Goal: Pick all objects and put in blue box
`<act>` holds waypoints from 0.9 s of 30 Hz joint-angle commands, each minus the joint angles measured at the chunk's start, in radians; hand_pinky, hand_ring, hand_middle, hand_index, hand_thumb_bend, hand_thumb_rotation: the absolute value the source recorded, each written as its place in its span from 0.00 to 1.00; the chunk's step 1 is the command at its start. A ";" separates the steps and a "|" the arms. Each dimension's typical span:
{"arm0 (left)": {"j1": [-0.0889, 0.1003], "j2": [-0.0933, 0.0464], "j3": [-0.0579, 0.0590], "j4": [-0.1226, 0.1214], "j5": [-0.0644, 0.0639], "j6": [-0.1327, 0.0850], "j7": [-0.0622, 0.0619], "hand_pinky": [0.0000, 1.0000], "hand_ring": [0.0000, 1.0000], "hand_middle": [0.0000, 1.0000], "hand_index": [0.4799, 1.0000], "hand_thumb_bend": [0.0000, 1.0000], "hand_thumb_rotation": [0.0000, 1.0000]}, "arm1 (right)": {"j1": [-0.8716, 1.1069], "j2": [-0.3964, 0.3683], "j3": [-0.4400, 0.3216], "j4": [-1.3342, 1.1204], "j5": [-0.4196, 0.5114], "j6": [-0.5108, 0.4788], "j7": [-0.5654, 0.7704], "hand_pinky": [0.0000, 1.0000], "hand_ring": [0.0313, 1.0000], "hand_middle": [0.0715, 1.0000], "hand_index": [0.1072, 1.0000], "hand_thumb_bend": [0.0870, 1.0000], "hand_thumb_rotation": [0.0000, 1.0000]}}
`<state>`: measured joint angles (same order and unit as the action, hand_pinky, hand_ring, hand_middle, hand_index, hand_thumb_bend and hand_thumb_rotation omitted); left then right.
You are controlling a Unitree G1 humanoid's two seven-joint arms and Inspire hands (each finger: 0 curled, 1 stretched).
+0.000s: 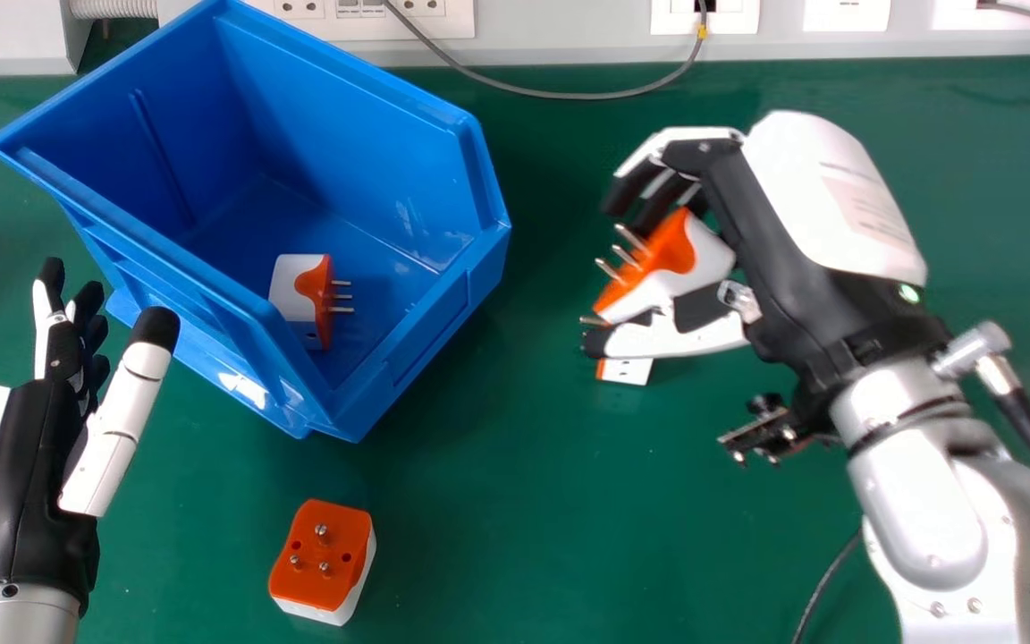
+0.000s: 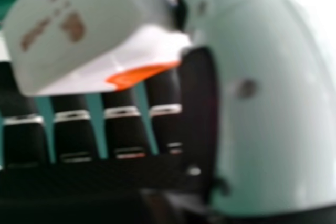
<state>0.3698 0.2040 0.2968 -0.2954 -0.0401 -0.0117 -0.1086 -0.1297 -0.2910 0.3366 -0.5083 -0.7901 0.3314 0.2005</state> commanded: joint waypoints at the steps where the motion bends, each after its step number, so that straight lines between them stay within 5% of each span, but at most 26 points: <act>1: -0.001 -0.005 -0.002 -0.026 -0.002 -0.011 0.005 1.00 1.00 1.00 1.00 0.72 0.83 | -0.053 0.018 0.014 0.018 0.005 -0.041 -0.003 0.28 0.39 0.47 0.50 0.44 0.00; 27: -0.001 -0.005 -0.018 -0.010 0.004 -0.027 0.004 1.00 1.00 1.00 1.00 0.76 0.81 | -0.437 0.174 0.135 0.508 0.033 -0.210 -0.032 0.31 0.40 0.48 0.50 0.44 0.00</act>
<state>0.3744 0.1999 0.2790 -0.2974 -0.0390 -0.0167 -0.1086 -0.5059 -0.1375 0.4711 -0.0023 -0.7509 0.1447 0.1988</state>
